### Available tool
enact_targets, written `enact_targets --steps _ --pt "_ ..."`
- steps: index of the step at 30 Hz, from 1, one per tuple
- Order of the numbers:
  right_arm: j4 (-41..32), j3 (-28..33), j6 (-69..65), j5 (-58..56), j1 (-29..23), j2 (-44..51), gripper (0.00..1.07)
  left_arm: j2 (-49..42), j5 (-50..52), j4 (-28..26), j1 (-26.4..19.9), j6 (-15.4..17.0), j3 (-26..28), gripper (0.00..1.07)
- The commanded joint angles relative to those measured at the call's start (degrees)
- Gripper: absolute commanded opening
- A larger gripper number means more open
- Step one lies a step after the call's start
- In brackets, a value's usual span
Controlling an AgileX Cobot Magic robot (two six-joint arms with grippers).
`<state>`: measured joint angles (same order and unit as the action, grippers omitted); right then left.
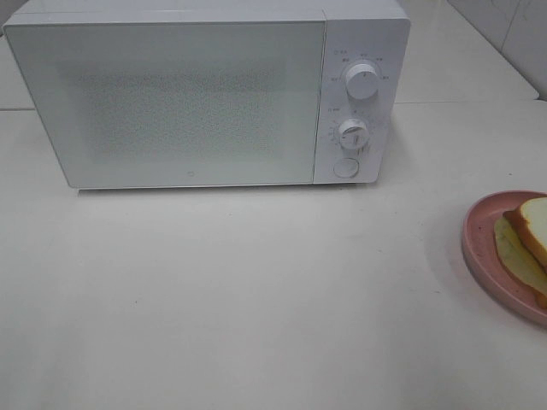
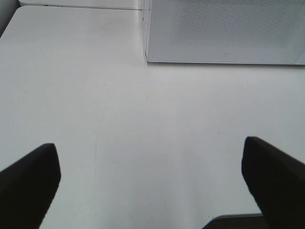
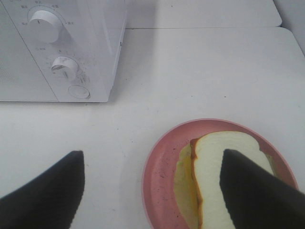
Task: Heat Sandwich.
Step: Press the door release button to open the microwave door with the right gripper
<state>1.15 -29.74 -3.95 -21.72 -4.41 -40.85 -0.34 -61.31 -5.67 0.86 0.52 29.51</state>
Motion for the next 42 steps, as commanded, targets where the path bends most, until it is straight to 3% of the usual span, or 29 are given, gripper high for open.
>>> enact_targets --steps 1,30,35,39,40,42 --pt "-0.2 -0.1 -0.6 3.7 0.3 -3.3 0.75 -1.0 0.2 -0.7 -0.1 0.4 -0.1 0.98" --pt "-0.2 0.2 -0.6 41.3 0.1 -29.4 0.75 -1.0 0.2 -0.7 -0.1 0.4 -0.1 0.98" --pt "-1.7 3.4 2.2 51.3 -4.0 -32.4 0.75 -1.0 0.2 -0.7 -0.1 0.4 -0.1 0.98" --pt "-19.1 6.7 16.4 60.3 -11.7 -36.0 0.75 -1.0 0.2 -0.7 -0.1 0.4 -0.1 0.98" --pt "-19.1 6.7 16.4 60.3 -11.7 -36.0 0.75 -1.0 0.2 -0.7 -0.1 0.4 -0.1 0.98" --pt "-25.8 7.3 20.2 63.4 -14.4 -37.2 0.75 -1.0 0.2 -0.7 -0.1 0.4 -0.1 0.98"
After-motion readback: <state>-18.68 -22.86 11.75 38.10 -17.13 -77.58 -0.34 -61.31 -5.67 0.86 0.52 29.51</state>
